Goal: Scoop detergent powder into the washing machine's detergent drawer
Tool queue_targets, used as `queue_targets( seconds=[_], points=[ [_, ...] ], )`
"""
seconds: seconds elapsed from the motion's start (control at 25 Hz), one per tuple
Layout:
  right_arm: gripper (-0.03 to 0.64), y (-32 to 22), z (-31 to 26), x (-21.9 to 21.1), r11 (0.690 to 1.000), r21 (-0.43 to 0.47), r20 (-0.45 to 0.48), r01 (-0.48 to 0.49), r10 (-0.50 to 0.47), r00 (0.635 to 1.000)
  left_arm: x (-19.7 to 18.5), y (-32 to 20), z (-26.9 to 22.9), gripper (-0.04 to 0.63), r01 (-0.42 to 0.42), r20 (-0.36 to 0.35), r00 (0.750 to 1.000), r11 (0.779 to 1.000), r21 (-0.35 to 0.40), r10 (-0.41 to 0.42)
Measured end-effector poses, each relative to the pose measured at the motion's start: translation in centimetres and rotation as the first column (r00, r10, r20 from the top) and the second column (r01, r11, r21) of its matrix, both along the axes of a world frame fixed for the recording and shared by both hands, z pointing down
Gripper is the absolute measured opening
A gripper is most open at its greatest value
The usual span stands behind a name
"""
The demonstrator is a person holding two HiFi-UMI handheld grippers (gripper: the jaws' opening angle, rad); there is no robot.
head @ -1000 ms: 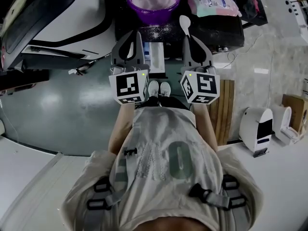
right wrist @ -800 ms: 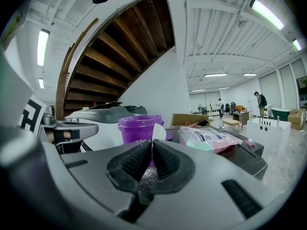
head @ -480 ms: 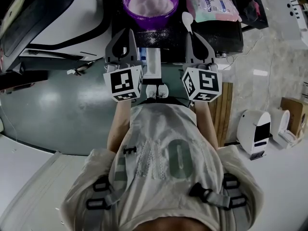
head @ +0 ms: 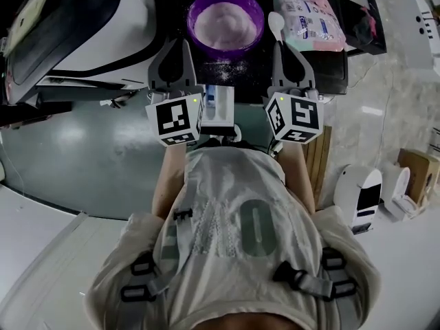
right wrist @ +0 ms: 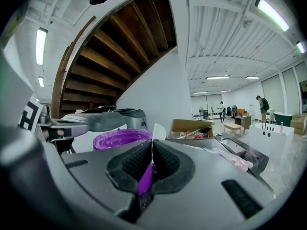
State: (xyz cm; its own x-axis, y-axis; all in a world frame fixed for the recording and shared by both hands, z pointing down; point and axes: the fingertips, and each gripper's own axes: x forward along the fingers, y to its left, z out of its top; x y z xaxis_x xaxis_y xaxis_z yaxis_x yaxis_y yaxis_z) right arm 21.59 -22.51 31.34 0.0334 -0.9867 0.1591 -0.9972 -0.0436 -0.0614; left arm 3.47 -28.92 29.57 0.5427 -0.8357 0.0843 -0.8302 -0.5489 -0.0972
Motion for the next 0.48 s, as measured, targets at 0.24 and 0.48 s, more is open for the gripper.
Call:
queue_targets(
  seconds=[0.24,0.48],
  points=[
    [0.011,-1.7,-1.6,-0.1,1.000,0.016,-0.014,0.010,-0.010,1.000,0.0,-1.5,-1.1,0.021,0.009,-0.008,1.000,1.000,-0.001,-0.009],
    [0.011,-1.9,-1.5,-0.4,1.000,0.008,-0.022,0.018,-0.018,1.000,-0.1,-1.9,-1.4,0.021,0.015,-0.012,1.000,1.000,0.002,-0.015]
  ],
)
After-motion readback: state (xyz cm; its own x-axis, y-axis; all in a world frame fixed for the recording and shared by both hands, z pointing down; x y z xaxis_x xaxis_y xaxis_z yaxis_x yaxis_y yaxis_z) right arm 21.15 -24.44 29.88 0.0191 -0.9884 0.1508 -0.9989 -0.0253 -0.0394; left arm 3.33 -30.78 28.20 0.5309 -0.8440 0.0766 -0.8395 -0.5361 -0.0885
